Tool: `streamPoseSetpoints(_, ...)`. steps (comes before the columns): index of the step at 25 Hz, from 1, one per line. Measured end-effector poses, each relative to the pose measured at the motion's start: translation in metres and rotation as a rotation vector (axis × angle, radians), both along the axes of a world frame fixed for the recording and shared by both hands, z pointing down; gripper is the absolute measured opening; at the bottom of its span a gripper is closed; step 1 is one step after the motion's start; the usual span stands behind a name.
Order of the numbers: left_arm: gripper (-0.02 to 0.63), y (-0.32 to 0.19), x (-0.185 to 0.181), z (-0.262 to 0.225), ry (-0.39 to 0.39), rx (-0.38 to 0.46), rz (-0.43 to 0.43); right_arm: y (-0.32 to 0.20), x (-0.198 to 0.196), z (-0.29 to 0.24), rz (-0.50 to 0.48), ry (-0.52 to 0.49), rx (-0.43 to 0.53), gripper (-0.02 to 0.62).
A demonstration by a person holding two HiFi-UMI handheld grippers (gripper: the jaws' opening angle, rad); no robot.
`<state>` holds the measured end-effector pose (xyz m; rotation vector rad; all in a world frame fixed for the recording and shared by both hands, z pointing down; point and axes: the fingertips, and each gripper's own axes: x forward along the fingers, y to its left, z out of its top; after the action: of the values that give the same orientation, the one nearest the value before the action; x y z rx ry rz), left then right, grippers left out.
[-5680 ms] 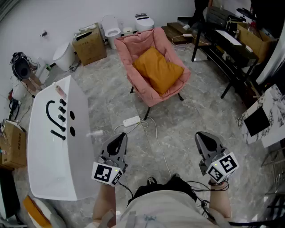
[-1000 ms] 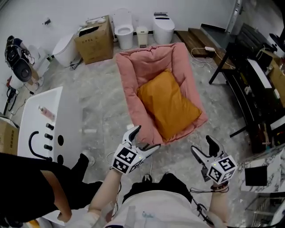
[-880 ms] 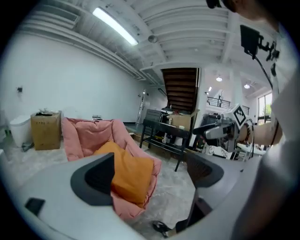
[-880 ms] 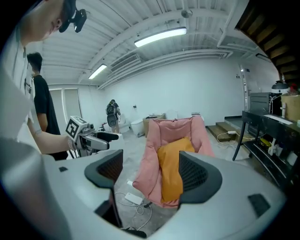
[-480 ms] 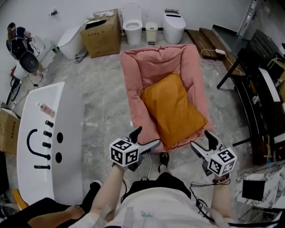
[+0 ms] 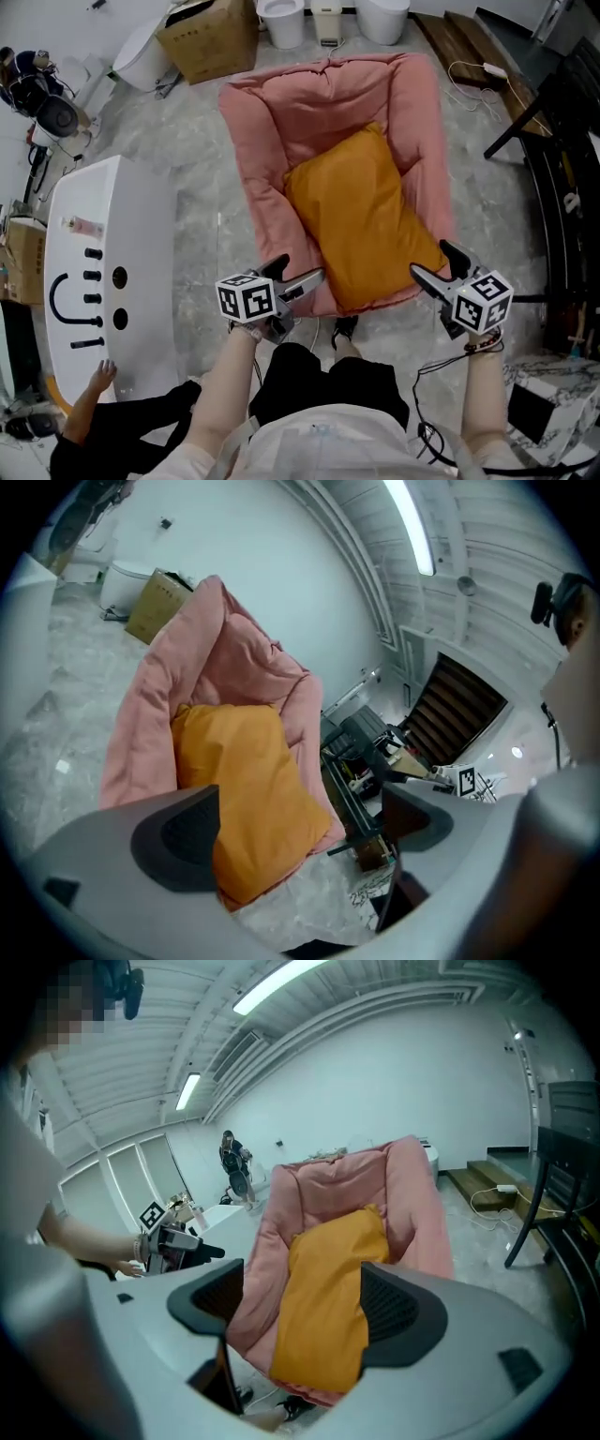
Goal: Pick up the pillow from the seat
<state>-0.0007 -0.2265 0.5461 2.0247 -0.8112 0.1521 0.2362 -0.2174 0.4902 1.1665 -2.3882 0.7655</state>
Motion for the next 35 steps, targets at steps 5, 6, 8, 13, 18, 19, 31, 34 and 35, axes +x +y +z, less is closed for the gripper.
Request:
streamPoseSetpoints(5, 0.537, -0.035, 0.018, 0.064, -0.036, -0.092, -0.014, -0.053, 0.011, 0.058, -0.024, -0.013, -0.089, 0.379)
streamPoseSetpoints(6, 0.538, -0.043, 0.021, 0.076, -0.040, -0.108, -0.016, -0.064, 0.012, 0.069, -0.029, -0.006, -0.103, 0.380)
streamPoseSetpoints(8, 0.538, -0.055, 0.023, 0.098, -0.045, -0.143, -0.017, -0.081, 0.012, 0.091, -0.043, 0.013, -0.127, 0.382)
streamPoseSetpoints(13, 0.538, -0.076, 0.027, 0.156, -0.032, -0.238, -0.030, -0.115, 0.016, 0.153, -0.088, 0.076, -0.187, 0.383)
streamPoseSetpoints(18, 0.538, -0.093, 0.035, 0.217, -0.072, -0.308, -0.014, -0.139, 0.022, 0.218, -0.135, 0.149, -0.266, 0.383)
streamPoseSetpoints(19, 0.538, -0.094, 0.033, 0.228, -0.084, -0.321, -0.015, -0.141, 0.022, 0.231, -0.143, 0.164, -0.281, 0.383)
streamPoseSetpoints(31, 0.538, -0.125, 0.039, 0.285, -0.039, -0.370, -0.016, -0.153, 0.010, 0.288, -0.237, 0.003, -0.478, 0.385)
streamPoseSetpoints(34, 0.538, -0.139, 0.042, 0.297, -0.019, -0.347, 0.005, -0.160, 0.003, 0.299, -0.273, -0.013, -0.496, 0.383)
streamPoseSetpoints(35, 0.538, -0.141, 0.044, 0.301, -0.012, -0.343, 0.013, -0.160, 0.001, 0.306, -0.284, -0.001, -0.508, 0.383)
